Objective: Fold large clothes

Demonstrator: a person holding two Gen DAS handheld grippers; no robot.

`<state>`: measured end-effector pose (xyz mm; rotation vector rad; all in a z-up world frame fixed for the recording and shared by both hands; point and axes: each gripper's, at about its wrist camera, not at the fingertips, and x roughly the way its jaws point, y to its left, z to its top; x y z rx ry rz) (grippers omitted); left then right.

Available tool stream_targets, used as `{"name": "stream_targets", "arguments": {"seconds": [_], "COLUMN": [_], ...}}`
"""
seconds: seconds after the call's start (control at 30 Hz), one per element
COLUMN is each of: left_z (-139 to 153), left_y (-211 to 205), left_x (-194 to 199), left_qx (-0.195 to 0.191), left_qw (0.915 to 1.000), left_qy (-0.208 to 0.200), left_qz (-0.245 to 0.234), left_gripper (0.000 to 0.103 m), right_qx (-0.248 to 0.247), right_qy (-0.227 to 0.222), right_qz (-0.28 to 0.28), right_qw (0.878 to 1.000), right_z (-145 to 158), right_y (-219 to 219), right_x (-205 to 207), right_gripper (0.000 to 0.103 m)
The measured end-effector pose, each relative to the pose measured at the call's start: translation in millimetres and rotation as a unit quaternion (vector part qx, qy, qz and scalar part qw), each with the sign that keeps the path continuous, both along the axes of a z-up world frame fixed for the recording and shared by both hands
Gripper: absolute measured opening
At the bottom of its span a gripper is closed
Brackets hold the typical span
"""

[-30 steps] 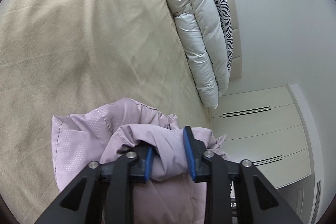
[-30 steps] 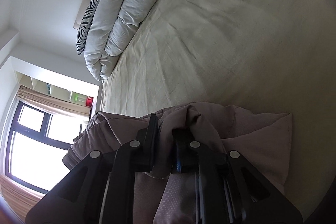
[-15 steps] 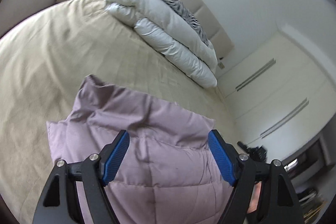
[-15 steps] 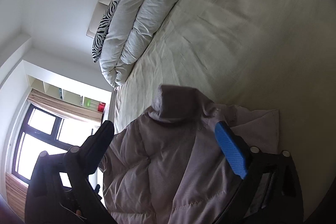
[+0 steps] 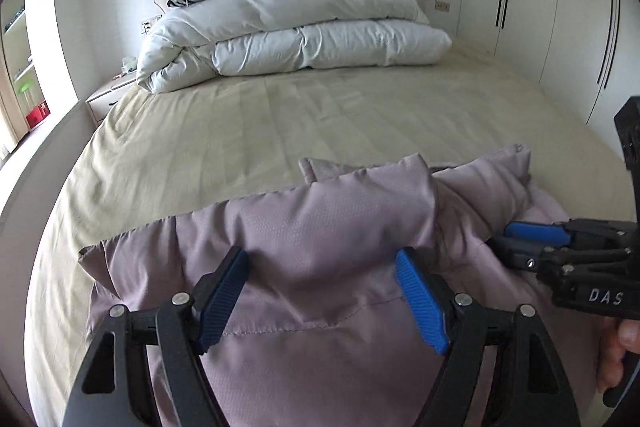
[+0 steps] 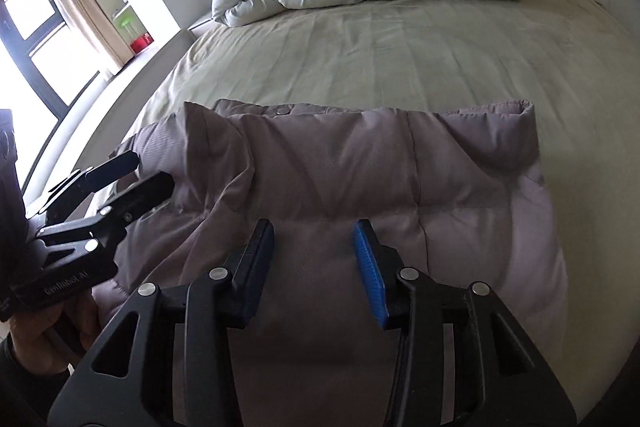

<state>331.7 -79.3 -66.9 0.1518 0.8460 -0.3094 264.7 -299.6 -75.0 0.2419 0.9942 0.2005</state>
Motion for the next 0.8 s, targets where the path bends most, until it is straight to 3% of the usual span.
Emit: {"name": "stream_targets", "arguments": {"seconds": [0.27, 0.47, 0.8], "left_z": [-44, -61, -71], "left_y": [26, 27, 20], "left_x": [38, 51, 49], "left_qx": [-0.037, -0.049, -0.025], "left_qw": [0.9973, 0.9958, 0.9966], "left_qy": [0.049, 0.064, 0.061], "left_qz": [0.041, 0.044, 0.049], "left_gripper": [0.088, 0.092, 0.094], "right_qx": [-0.037, -0.023, -0.041], "right_qy": [0.019, 0.02, -0.003], "right_qz": [-0.013, -0.021, -0.018], "right_qw": [0.999, 0.999, 0.999], "right_z": [-44, -62, -75], "right_y": [6, 1, 8], "right_x": [42, 59, 63], "right_gripper": [0.039, 0.039, 0.039]}}
